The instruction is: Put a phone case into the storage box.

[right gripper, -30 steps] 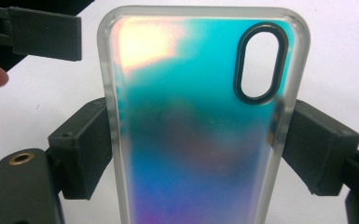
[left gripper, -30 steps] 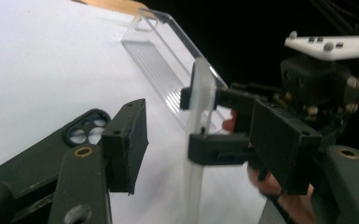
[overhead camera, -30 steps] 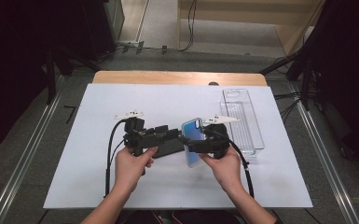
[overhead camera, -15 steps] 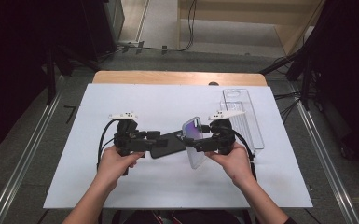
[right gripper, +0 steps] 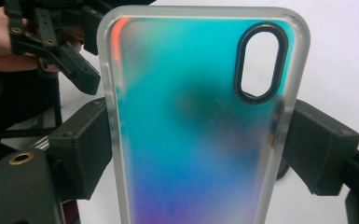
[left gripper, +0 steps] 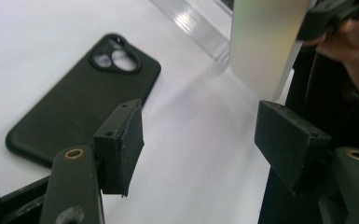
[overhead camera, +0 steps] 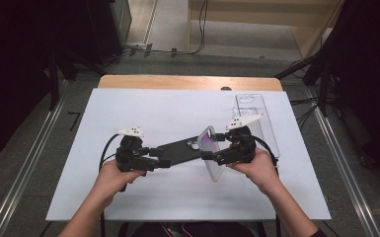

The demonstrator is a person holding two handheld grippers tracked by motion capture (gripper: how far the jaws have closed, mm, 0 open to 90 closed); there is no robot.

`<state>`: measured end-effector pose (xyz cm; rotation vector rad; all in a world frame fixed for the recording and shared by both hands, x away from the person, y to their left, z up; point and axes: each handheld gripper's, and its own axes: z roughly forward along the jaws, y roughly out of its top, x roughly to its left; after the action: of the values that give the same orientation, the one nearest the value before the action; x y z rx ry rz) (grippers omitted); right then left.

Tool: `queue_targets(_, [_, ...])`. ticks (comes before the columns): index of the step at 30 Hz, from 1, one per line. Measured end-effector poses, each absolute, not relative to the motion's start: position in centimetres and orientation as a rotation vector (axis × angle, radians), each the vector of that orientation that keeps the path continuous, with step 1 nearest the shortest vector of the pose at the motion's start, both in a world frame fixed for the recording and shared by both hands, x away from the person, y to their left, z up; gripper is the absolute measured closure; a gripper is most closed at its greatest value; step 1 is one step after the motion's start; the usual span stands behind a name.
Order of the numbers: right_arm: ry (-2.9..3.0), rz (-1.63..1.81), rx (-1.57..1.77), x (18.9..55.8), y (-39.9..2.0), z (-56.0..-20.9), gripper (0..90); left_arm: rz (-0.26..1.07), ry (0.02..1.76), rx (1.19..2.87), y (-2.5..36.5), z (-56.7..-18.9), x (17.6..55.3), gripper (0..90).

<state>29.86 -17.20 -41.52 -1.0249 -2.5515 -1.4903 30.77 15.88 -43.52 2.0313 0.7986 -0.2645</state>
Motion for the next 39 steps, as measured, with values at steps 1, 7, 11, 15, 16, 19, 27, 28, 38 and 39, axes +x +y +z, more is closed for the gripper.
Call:
queue_targets(1, [-2.549, -1.491, -1.025, 29.9, -17.4, -41.5, 14.8, -0.272, 0.794, 2.037, 16.0, -43.6, 30.7, 32.8])
queue_targets(7, [-2.52, -1.496, -1.061, 30.2, -18.7, -41.1, 14.8, -0.275, 0.786, 2.05, 16.5, -44.2, 30.4, 32.8])
queue_targets(11, [-2.514, -1.498, -1.089, 30.4, -19.6, -40.7, 14.7, -0.275, 0.785, 2.057, 16.9, -44.4, 30.1, 32.7])
queue_targets(15, [-2.506, -1.509, -1.125, 30.5, -20.6, -40.1, 14.8, -0.27, 0.791, 2.056, 17.3, -44.6, 29.8, 32.8])
queue_targets(16, [-2.504, -1.516, -1.13, 30.5, -20.8, -40.0, 14.8, -0.265, 0.791, 2.06, 17.4, -44.6, 29.7, 32.7])
queue_targets(19, [-2.496, -1.529, -1.167, 30.6, -21.6, -39.6, 14.8, -0.26, 0.793, 2.063, 17.8, -44.7, 29.5, 32.8])
queue_targets(27, [-2.476, -1.562, -1.25, 30.9, -23.4, -38.6, 14.7, -0.249, 0.811, 2.051, 18.5, -44.6, 29.0, 32.7])
queue_targets(28, [-2.476, -1.561, -1.263, 31.0, -23.6, -38.6, 14.7, -0.246, 0.816, 2.051, 18.6, -44.6, 28.9, 32.7])
queue_targets(38, [-2.443, -1.606, -1.366, 31.6, -25.0, -38.3, 14.7, -0.235, 0.847, 2.051, 19.3, -44.8, 28.7, 32.7])
queue_targets(39, [-2.441, -1.607, -1.389, 31.7, -25.2, -38.3, 14.7, -0.237, 0.853, 2.048, 19.4, -44.8, 28.7, 32.7])
